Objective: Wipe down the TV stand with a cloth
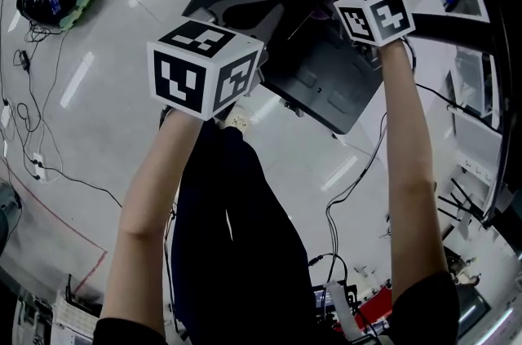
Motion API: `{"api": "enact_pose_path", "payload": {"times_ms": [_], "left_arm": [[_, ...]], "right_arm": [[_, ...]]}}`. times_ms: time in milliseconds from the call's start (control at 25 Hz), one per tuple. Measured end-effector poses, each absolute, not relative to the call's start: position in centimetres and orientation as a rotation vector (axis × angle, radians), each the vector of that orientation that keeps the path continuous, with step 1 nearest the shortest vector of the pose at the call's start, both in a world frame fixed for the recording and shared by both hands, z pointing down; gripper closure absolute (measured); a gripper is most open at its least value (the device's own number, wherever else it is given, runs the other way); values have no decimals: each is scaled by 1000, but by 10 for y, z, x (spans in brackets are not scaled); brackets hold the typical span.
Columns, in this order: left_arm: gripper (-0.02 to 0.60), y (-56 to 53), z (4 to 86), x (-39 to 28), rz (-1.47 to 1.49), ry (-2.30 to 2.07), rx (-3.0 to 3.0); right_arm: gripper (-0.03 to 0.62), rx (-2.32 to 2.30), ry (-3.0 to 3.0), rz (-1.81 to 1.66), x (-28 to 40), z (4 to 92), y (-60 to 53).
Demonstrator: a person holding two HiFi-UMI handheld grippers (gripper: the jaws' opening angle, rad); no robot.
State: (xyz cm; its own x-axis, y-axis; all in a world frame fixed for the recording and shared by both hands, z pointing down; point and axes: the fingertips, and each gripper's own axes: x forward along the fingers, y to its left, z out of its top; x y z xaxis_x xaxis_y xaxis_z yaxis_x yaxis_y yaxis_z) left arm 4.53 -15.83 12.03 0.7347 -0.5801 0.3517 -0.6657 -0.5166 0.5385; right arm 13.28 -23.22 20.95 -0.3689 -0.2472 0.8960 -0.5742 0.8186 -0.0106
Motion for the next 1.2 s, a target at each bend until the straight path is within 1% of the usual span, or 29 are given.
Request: {"api": "enact_pose_path", "payload": {"times_ms": [440, 880, 1200], "left_arm": [[575, -141, 114, 96, 177, -794, 2309], [575, -122, 117, 143, 203, -684, 2328], [575, -110, 118, 168, 222, -626, 2334]], "right_arm": [[496, 685, -1884, 437, 199, 215, -202], [496, 761, -1831, 440, 247, 214, -171], [496, 836, -1749, 475, 306, 214, -149]]}}
